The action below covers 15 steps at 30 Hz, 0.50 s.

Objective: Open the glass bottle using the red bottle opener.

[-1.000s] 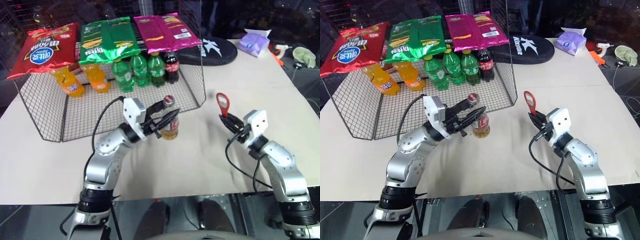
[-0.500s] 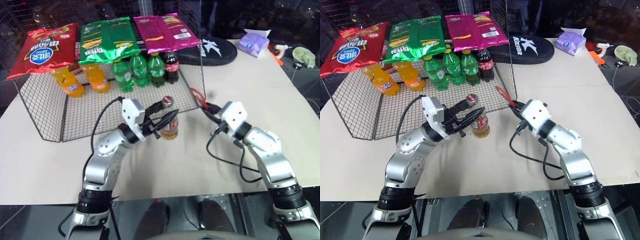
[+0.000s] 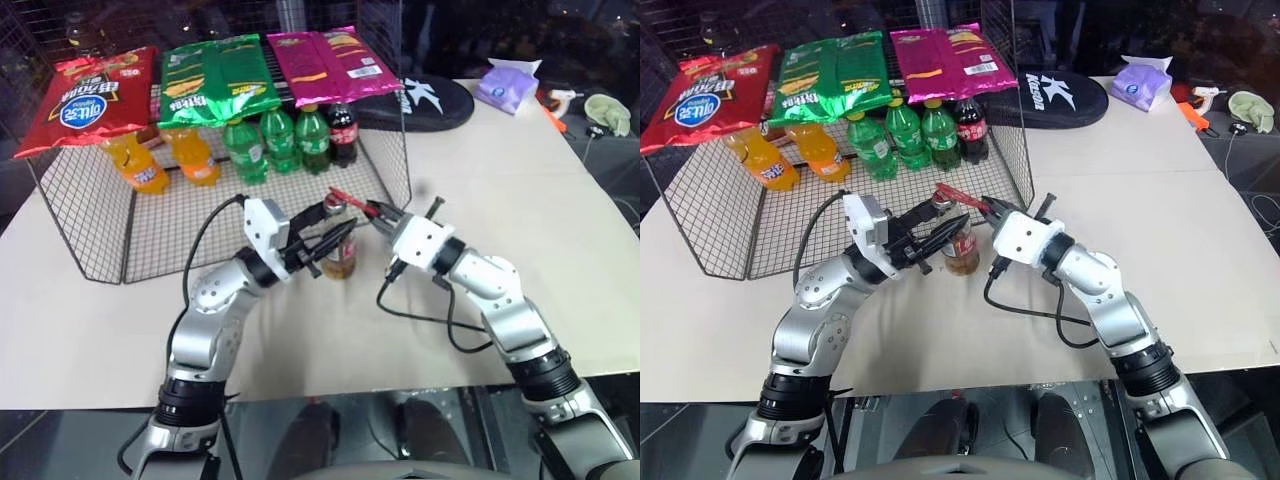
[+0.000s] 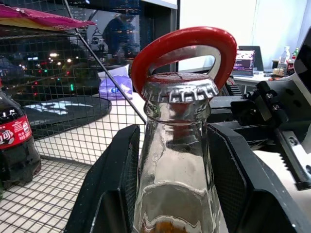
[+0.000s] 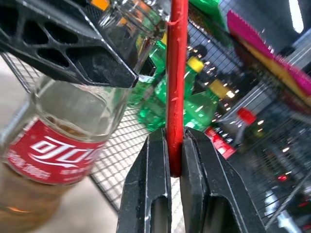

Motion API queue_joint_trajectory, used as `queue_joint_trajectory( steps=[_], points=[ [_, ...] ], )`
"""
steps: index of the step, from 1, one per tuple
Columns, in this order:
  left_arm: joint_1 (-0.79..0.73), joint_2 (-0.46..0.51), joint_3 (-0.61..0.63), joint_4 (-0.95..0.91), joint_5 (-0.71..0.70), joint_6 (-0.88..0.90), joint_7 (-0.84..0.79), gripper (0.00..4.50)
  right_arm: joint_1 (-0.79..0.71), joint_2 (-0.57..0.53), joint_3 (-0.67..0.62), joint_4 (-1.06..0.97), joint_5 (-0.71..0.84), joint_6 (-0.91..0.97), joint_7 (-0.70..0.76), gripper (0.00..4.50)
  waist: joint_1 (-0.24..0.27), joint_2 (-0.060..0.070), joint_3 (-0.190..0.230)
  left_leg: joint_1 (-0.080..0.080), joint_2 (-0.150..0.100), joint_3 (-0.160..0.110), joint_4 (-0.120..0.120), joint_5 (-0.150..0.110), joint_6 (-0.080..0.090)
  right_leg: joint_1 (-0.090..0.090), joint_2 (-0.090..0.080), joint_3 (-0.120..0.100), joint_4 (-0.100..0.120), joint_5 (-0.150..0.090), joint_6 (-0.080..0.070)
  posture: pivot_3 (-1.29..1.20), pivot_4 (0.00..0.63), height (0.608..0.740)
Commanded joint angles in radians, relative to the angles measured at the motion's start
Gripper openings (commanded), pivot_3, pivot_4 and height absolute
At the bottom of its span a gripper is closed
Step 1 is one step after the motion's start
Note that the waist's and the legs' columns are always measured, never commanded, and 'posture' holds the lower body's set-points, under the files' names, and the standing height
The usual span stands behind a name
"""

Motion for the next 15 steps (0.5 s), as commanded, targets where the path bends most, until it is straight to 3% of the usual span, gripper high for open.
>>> queue_joint_trajectory(
  steps=[1,15],
  points=[
    [0.006,-0.002,-0.017,0.01,0.009,0.007,0.001,1.98,-0.02,-0.002,0.037,0.017,-0.06,-0.098,-0.021,0.0,0.0,0.0,0.0,0.0,0.0,0.0,0.0,0.0,0.0,0.0,0.0,0.0,0.0,0.0,0.0,0.0,0.15,0.74],
    [-0.003,-0.01,-0.022,0.005,0.007,0.021,0.006,1.98,-0.056,0.036,0.09,0.203,-0.194,-0.329,-0.151,0.0,-0.001,0.0,0.0,0.001,0.0,0.0,0.0,0.0,0.0,0.001,0.0,0.0,0.0,0.0,0.0,0.0,0.15,0.74]
  ],
)
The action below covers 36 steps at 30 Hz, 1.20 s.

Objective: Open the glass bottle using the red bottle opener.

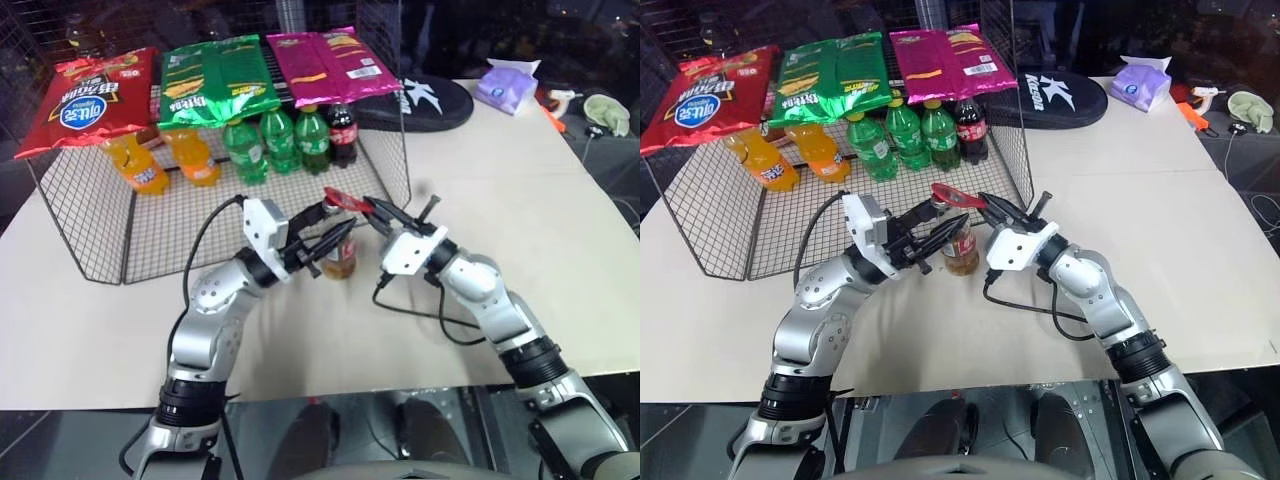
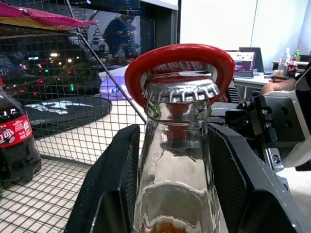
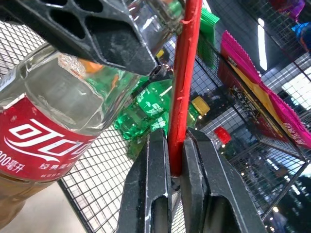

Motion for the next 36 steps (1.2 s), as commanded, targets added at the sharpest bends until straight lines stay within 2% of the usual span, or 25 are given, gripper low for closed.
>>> queue_joint_trajectory(
  steps=[1,22,36],
  points=[
    [-0.005,-0.006,-0.023,0.003,0.008,0.017,0.008,1.98,-0.022,0.012,0.07,0.016,-0.044,-0.09,0.004,0.0,0.0,0.0,0.0,0.0,0.0,0.0,0.0,0.0,0.0,0.0,0.0,0.0,0.0,0.0,0.0,0.0,0.15,0.74],
    [-0.009,-0.015,-0.03,0.011,0.015,0.016,0.004,1.98,-0.217,-0.169,0.037,0.187,-0.143,-0.327,-0.007,0.0,0.0,0.0,0.0,0.0,0.0,0.0,0.0,0.0,0.0,0.0,0.0,0.0,0.0,0.0,0.0,0.0,0.15,0.74],
    [-0.005,-0.013,-0.028,0.02,0.018,0.009,0.001,1.98,-0.289,-0.185,0.009,0.221,-0.173,-0.36,-0.055,0.0,0.001,0.0,0.0,0.0,0.0,0.0,0.0,0.0,0.0,0.0,0.0,0.0,0.0,0.0,0.0,0.0,0.15,0.74]
  ],
)
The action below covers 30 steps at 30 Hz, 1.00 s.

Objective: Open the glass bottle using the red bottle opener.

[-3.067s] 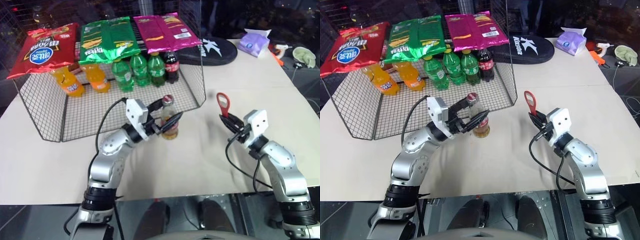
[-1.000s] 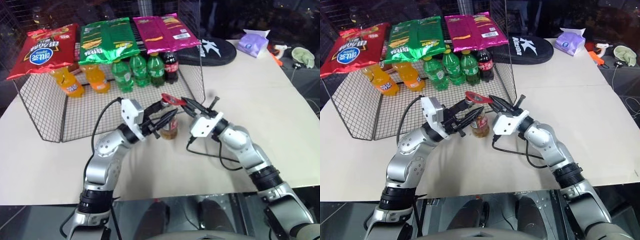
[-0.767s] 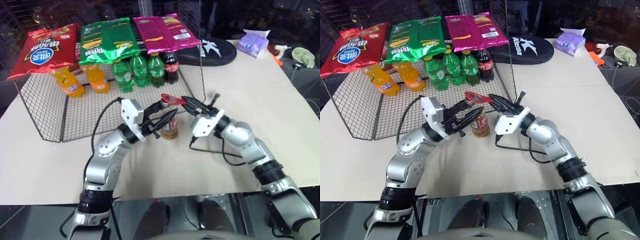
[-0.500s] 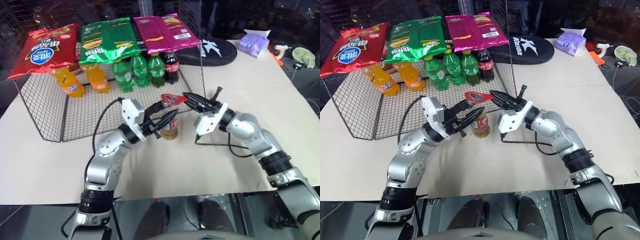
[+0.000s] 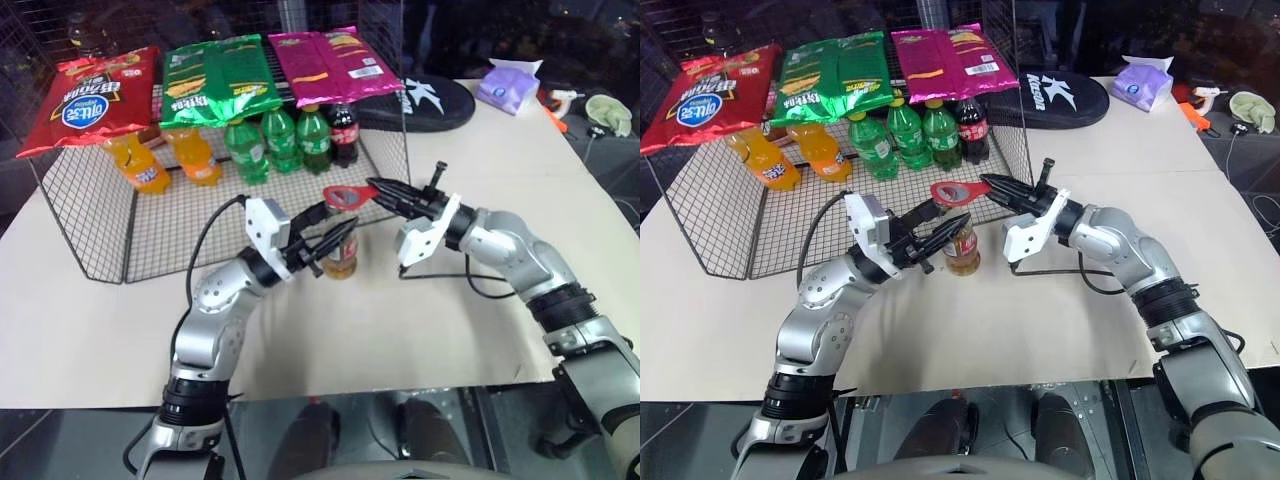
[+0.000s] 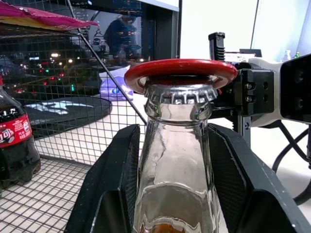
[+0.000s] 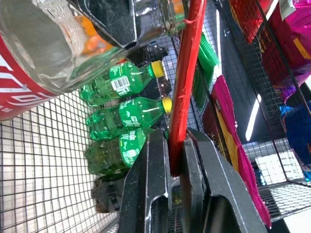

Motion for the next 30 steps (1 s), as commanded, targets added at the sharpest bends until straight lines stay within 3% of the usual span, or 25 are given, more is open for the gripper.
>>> queue_joint_trajectory(
  steps=[1,23,30],
  points=[
    [-0.002,-0.001,-0.024,0.016,0.013,0.011,0.001,1.98,-0.032,-0.008,0.004,-0.019,-0.022,-0.036,-0.015,0.0,0.0,0.0,0.0,0.0,0.0,0.0,0.0,0.0,0.0,0.0,0.0,0.0,0.0,0.0,0.0,0.0,0.15,0.74],
    [0.016,-0.005,-0.03,0.028,0.017,-0.01,-0.008,1.98,-0.072,-0.029,-0.046,-0.044,-0.075,-0.04,-0.145,0.0,-0.001,0.0,0.0,0.0,0.0,0.0,0.0,0.0,0.0,0.0,0.0,0.0,-0.001,0.0,0.0,0.0,0.15,0.74],
    [0.013,-0.006,-0.025,0.032,0.021,-0.021,-0.001,1.98,-0.015,0.026,-0.108,-0.01,0.179,0.076,-0.069,0.0,-0.001,0.0,0.0,0.0,0.0,0.0,0.0,0.0,0.0,0.0,0.0,0.0,-0.001,0.0,0.0,0.0,0.15,0.74]
  ],
)
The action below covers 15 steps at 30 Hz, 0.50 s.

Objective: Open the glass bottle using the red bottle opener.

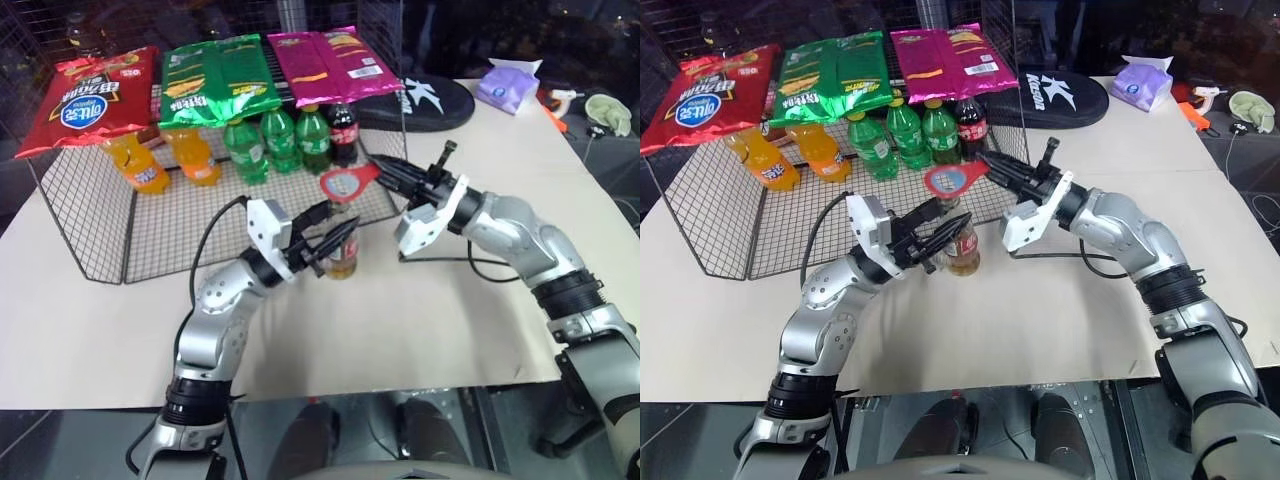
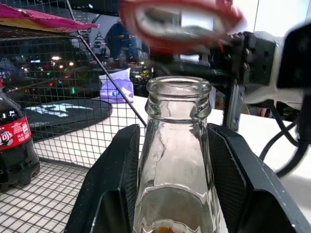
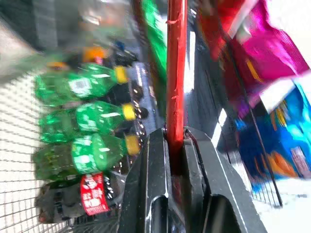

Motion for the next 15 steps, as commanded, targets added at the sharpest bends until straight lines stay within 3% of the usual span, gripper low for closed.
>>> queue_joint_trajectory(
  steps=[1,9,12,15],
  points=[
    [0.008,0.002,-0.017,0.019,0.017,0.006,0.002,1.98,0.037,0.019,-0.061,-0.006,0.188,0.074,0.068,0.0,0.0,0.0,0.0,0.0,0.0,0.0,0.0,0.0,0.0,0.0,0.0,0.0,0.0,0.0,0.0,0.0,0.15,0.74],
    [-0.004,-0.012,0.003,-0.001,0.004,0.002,0.028,1.98,0.171,0.015,-0.1,-0.074,0.313,0.162,0.164,0.0,-0.001,0.0,0.0,0.0,0.0,0.0,0.0,0.0,0.0,0.0,0.0,0.0,0.0,0.0,0.0,0.0,0.15,0.74],
    [-0.004,-0.013,0.005,0.001,0.007,-0.004,0.031,2.92,0.191,0.016,-0.107,-0.087,0.311,0.17,0.173,0.0,-0.003,0.0,0.0,0.0,0.0,0.0,0.0,0.0,0.0,0.0,0.0,0.0,0.0,0.0,0.0,0.0,0.15,0.74],
    [-0.006,-0.016,0.006,0.006,0.011,-0.008,0.032,4.28,0.196,0.02,-0.111,-0.095,0.31,0.177,0.176,0.0,-0.003,0.0,0.0,0.0,0.0,0.0,0.0,0.0,0.0,0.0,0.0,0.0,0.0,0.0,0.0,0.0,0.15,0.74]
  ],
)
